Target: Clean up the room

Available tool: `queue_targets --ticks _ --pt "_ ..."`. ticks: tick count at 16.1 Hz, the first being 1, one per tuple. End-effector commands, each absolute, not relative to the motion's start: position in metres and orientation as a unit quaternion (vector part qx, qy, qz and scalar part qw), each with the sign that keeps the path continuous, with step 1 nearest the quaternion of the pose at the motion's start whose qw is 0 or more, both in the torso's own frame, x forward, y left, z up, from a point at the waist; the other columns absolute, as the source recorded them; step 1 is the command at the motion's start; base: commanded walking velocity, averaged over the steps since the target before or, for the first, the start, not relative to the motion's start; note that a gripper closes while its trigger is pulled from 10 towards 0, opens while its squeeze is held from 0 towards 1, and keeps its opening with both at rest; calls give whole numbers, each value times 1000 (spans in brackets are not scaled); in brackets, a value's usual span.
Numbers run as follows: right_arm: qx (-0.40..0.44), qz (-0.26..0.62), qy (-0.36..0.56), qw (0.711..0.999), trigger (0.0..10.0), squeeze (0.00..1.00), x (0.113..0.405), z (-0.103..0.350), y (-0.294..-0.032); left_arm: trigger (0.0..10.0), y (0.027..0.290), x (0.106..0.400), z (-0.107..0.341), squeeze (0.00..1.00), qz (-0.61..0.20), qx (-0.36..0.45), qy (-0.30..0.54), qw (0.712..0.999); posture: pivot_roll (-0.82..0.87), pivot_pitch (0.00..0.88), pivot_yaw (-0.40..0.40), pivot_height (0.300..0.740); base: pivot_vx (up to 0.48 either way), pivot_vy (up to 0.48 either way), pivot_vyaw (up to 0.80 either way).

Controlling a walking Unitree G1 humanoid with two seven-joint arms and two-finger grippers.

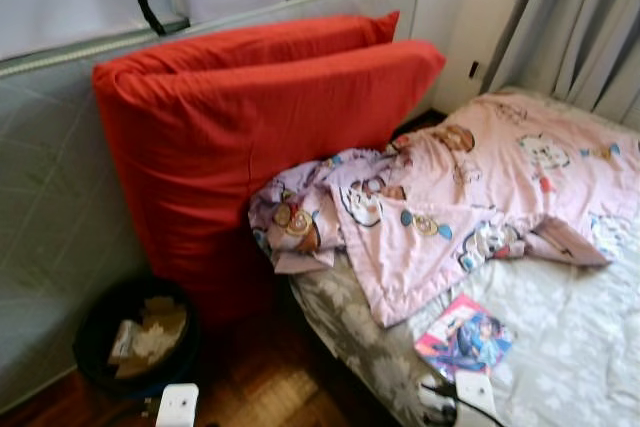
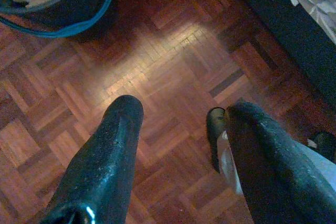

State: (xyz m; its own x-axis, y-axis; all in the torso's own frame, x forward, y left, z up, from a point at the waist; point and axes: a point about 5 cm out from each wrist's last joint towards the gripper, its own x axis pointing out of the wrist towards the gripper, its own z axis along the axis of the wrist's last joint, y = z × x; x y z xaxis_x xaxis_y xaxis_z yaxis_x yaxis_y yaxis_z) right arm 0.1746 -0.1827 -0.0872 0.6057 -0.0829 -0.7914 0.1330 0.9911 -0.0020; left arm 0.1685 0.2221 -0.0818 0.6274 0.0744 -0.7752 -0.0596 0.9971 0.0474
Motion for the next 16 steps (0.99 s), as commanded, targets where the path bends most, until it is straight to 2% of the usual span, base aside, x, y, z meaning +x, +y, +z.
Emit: queue_targets --ticks 1,16 --pt "33 -68 444 893 10000 0 172 -88 -185 10000 222 166 -83 0 35 6 437 899 44 0 5 740 0 285 0" --pt "42 -84 436 895 10000 0 174 -87 -187 10000 223 163 -84 0 29 10 442 896 40 0 23 740 0 284 0"
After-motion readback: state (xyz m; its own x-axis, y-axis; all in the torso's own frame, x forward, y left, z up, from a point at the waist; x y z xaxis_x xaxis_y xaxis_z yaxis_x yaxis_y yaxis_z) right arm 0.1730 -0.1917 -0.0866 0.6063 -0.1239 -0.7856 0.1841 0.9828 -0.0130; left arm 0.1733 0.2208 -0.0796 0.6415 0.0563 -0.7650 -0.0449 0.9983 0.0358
